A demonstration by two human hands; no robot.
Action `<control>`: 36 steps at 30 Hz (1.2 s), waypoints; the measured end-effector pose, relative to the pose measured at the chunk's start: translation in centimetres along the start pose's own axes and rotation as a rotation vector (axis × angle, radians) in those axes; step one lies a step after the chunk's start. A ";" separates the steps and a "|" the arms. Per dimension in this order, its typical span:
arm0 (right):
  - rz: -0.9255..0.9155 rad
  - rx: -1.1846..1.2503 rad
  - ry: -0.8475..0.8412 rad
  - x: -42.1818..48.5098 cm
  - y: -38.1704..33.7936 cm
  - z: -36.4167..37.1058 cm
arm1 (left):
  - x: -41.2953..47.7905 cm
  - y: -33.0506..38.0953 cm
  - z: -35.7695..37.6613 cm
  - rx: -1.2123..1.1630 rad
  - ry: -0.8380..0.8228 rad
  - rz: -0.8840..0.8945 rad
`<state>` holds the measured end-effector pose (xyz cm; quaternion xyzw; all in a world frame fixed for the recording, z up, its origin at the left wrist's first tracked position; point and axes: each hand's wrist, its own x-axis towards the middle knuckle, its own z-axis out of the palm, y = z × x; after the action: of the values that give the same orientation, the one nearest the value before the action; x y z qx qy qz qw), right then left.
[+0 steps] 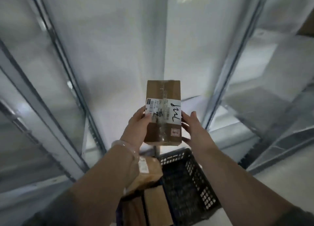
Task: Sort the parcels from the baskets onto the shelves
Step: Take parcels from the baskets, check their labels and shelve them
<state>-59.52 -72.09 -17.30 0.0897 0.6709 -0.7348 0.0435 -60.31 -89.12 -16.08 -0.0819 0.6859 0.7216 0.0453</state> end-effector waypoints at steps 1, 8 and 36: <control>-0.044 0.031 0.037 -1.3 -1.9 -0.7 | -1.0 1.7 0.9 0.001 -0.024 0.043; -0.293 0.128 0.275 -13.0 -10.8 -6.8 | -8.9 9.9 8.1 -0.087 -0.346 0.219; -0.447 -0.048 0.807 -41.5 -13.4 -43.9 | -33.6 6.1 49.0 0.002 -0.904 0.240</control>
<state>-18.13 -29.55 0.01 0.2207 0.6541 -0.6166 -0.3785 -31.17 -38.98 -1.78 0.3207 0.6027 0.6846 0.2556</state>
